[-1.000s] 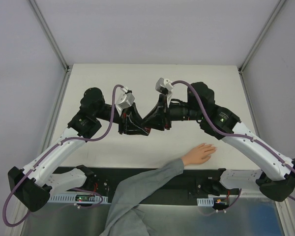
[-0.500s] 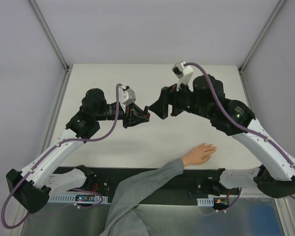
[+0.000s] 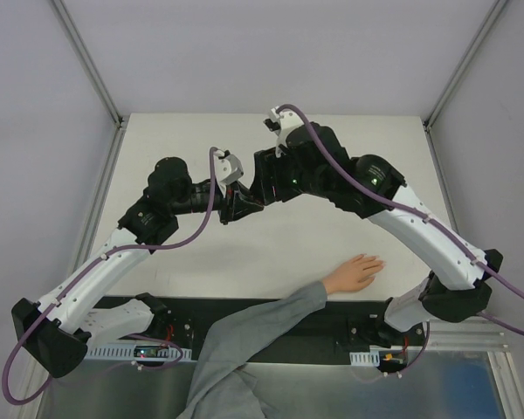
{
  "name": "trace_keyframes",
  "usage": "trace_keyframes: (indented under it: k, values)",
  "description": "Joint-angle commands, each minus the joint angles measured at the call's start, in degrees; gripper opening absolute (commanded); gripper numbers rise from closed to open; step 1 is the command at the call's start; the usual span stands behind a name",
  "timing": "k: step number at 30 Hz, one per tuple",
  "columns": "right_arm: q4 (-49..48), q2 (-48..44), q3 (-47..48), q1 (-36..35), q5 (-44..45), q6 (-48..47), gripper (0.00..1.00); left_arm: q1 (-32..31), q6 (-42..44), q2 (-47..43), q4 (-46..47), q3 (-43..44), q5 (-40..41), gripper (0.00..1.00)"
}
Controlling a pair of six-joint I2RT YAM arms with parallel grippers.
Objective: Paint the nails
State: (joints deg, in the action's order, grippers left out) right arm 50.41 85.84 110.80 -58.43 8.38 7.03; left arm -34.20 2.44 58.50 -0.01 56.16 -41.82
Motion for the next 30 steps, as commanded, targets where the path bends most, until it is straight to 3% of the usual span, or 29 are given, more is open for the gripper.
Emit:
trace_keyframes:
  k: [1,3,4,5,6,9,13,17,25,26,27,30]
  values:
    - [1.53,1.08,2.23,-0.19,-1.25,0.97,0.55,-0.52,1.08,-0.40,1.07,2.55,0.17,0.00]
    - [0.48,0.99,1.61,0.16,-4.23,-0.16,0.46,-0.52,0.99,-0.40,1.07,2.64,-3.32,0.00]
    - [-0.31,0.82,-0.13,1.47,-10.86,-1.04,0.41,-0.52,0.99,-0.32,1.07,2.72,-5.09,0.00]
    - [-3.01,-0.49,-1.63,2.35,-15.54,-4.79,0.09,-0.52,0.90,-0.23,1.07,2.90,-7.89,0.00]
    - [-4.87,-1.81,-4.08,3.32,-26.73,-6.74,0.01,-0.52,0.73,-0.40,1.07,3.16,-15.67,0.00]
    - [-11.38,-8.04,-14.98,5.79,-43.92,-17.90,0.00,-0.52,0.20,-0.58,1.15,4.13,-34.21,0.00]
    - [-14.11,-13.50,-21.24,5.70,-47.67,-24.16,0.00,-0.52,-1.64,0.56,1.50,5.45,-44.45,0.00]
    - [-13.68,-14.48,-22.39,5.53,-49.78,-26.53,0.00,-0.52,-4.00,2.23,2.21,6.24,-49.05,0.00]
    - [-11.48,-13.51,-19.58,2.54,-43.29,-26.02,0.01,-0.61,-5.34,3.73,2.65,6.42,-48.27,0.00]
    - [-11.22,-13.51,-19.14,2.45,-41.19,-24.97,0.07,-0.52,-5.16,3.55,2.65,6.16,-46.52,0.00]
    - [-10.95,-13.51,-17.74,2.45,-35.68,-23.74,0.39,-0.61,-5.07,3.29,2.65,5.98,-45.38,0.00]
    - [-4.92,-13.16,-13.96,2.27,-20.67,-16.01,0.72,-0.52,-4.02,2.23,2.74,4.84,-36.34,0.00]
